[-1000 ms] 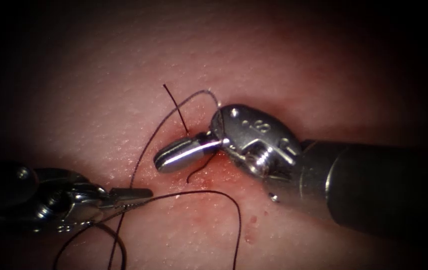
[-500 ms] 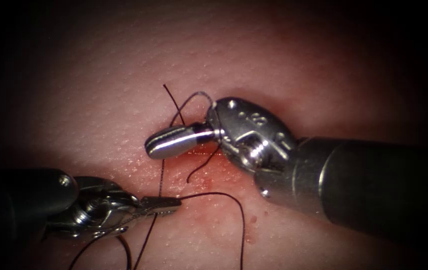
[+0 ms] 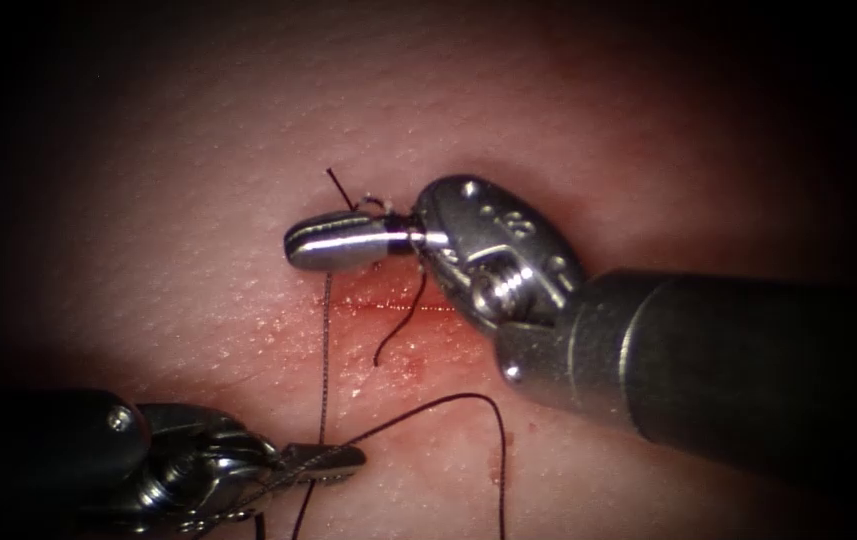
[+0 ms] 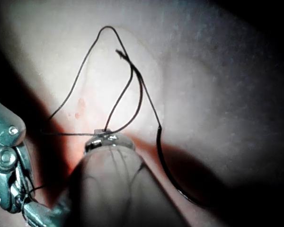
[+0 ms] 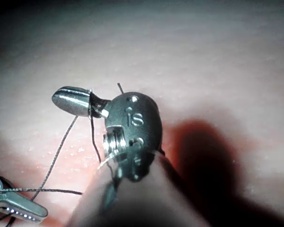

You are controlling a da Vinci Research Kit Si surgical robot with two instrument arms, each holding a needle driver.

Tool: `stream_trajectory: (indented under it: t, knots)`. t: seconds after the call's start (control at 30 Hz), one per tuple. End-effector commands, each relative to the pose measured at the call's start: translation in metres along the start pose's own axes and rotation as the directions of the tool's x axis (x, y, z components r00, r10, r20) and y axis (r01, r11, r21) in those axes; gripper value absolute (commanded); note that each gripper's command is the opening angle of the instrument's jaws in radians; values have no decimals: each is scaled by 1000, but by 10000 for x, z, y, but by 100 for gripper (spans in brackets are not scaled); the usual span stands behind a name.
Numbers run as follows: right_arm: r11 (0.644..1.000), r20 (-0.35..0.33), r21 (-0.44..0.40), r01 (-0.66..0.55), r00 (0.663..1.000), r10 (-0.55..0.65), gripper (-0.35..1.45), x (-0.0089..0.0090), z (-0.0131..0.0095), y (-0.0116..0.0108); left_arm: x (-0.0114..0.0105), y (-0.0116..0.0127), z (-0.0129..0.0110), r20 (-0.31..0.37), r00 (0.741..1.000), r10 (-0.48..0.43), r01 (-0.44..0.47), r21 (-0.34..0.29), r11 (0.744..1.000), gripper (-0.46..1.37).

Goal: Wound Closure
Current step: Wrap the suture two times counter clockwise around the right needle driver

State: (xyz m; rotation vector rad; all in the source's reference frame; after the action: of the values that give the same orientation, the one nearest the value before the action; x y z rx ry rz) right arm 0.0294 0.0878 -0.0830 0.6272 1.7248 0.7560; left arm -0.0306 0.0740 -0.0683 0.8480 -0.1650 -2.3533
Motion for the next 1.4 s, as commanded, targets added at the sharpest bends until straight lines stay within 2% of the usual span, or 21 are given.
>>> stream_trajectory:
  t: [0.03, 0.4, 0.67, 0.87, 1.1, 1.4]
  knots:
    - [999, -8, -45, 7, 1000, -8, -35, -1, 1, 0, 2, 0, 1, 4, 1000, 3, -3, -7, 1000, -35]
    - [993, -4, -119, 28, 1000, -29, -35, -1, 4, -4, 10, -4, 4, -4, 1000, 23, -23, -10, 1000, -35]
    - [996, 15, -72, 43, 999, -42, -35, -13, 13, -5, 12, -17, 0, 0, 999, 46, -46, -14, 999, -35]
    - [999, 11, -28, 36, 999, -36, -35, -14, 15, -8, 18, -27, 2, -2, 998, 67, -67, -37, 997, -35]
    - [997, -48, 73, -29, 998, 32, -35, -11, 15, -10, 14, -29, 4, -7, 996, 83, -84, -52, 995, -35]
    - [1000, -75, 31, -1, 997, 3, -35, -7, 17, -8, 20, -25, 6, -13, 996, 84, -85, -55, 995, -35]
